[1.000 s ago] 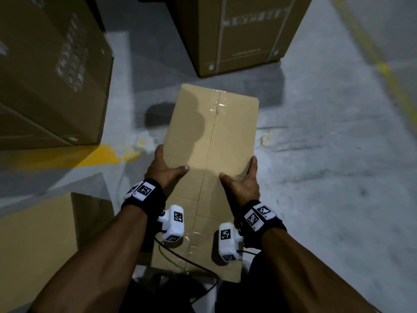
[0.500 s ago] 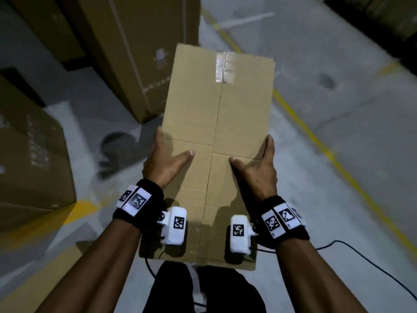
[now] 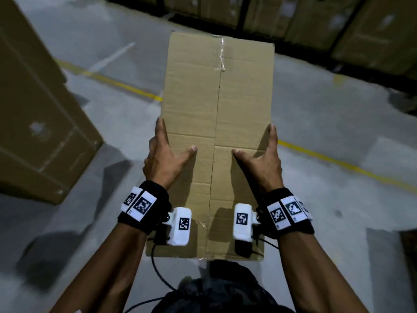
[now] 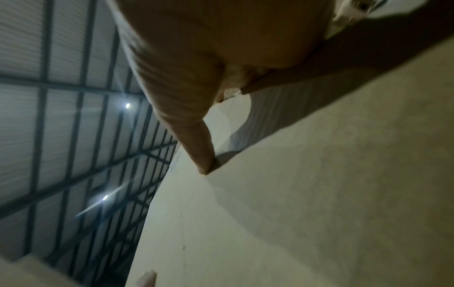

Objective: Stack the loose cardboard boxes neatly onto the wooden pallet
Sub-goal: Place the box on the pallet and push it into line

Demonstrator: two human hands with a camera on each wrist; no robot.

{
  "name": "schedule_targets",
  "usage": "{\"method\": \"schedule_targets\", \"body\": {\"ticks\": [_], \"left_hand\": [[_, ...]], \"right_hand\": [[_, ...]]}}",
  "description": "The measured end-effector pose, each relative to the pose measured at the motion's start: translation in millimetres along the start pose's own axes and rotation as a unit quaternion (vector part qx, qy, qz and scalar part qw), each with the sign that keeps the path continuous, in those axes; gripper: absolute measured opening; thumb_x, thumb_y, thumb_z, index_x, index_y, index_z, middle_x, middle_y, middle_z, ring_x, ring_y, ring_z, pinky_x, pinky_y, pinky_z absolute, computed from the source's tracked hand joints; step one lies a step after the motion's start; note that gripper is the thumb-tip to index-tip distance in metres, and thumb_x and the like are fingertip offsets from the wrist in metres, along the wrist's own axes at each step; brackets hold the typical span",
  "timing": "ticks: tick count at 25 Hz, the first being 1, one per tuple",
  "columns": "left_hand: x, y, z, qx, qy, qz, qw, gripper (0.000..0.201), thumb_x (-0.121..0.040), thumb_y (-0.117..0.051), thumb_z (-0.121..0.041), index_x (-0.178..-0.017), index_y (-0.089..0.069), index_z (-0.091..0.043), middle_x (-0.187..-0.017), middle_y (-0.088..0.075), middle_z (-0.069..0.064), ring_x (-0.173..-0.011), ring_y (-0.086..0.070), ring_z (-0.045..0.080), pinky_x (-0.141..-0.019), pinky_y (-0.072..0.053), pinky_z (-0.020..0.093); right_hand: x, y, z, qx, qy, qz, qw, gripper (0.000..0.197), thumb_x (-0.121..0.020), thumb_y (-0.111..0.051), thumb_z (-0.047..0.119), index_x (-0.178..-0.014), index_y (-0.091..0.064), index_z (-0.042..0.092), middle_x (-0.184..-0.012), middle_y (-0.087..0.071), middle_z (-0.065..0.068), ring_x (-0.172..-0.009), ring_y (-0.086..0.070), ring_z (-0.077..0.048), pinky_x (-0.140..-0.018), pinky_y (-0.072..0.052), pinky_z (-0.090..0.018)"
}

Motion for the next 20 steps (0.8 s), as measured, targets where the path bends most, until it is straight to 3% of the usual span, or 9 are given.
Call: {"method": "schedule_targets", "body": {"ticks": [6, 10, 14, 20], "left_hand": [[-15, -108, -95, -0.028, -0.092, 0.113, 0.989, 0.097, -0.082, -0.071, -0.055, -0.154, -0.008, -0.043, -0.157, -0.03, 0.005, -0.131, -0.046, 0.037, -0.103, -0.036, 0.044], [-35, -213, -163, -0.035, -0.124, 0.159, 0.979, 0.095, -0.08, -0.072, -0.054, -0.152, -0.011, -0.045, -0.154, -0.034, 0.004, -0.129, -0.047, 0.038, -0.102, -0.036, 0.044], [-52, -313, -243, -0.027, -0.142, 0.191, 0.971, 0.094, -0.079, -0.073, -0.053, -0.15, -0.013, -0.046, -0.152, -0.035, 0.003, -0.13, -0.046, 0.036, -0.102, -0.036, 0.045], [-67, -431, -363, -0.02, -0.193, 0.237, 0.952, 0.093, -0.079, -0.073, -0.053, -0.15, -0.014, -0.048, -0.154, -0.034, 0.0, -0.131, -0.046, 0.036, -0.105, -0.035, 0.043]], "right_hand": [[-36, 102, -49, -0.02, -0.051, -0.124, 0.991, 0.103, -0.077, -0.081, 0.047, -0.155, -0.014, 0.048, -0.152, -0.045, 0.004, -0.131, -0.049, -0.026, -0.105, -0.038, -0.035], [-95, 174, -96, -0.023, -0.085, -0.188, 0.978, 0.098, -0.074, -0.082, 0.05, -0.149, -0.018, 0.051, -0.148, -0.049, 0.003, -0.123, -0.054, -0.025, -0.107, -0.041, -0.041], [-165, 257, -126, -0.025, -0.103, -0.223, 0.969, 0.096, -0.077, -0.081, 0.048, -0.151, -0.02, 0.047, -0.149, -0.047, 0.005, -0.114, -0.052, -0.022, -0.104, -0.039, -0.036], [-244, 372, -150, -0.035, -0.125, -0.288, 0.949, 0.095, -0.077, -0.081, 0.048, -0.15, -0.02, 0.048, -0.151, -0.045, 0.006, -0.128, -0.05, -0.026, -0.109, -0.039, -0.042]]}}
Point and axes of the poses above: each hand's wrist, its own x-axis away from the middle knuckle, its own y-axis out of the back of the hand, z = x × y, the point moved 3 cm from there along -x, towards the middle knuckle
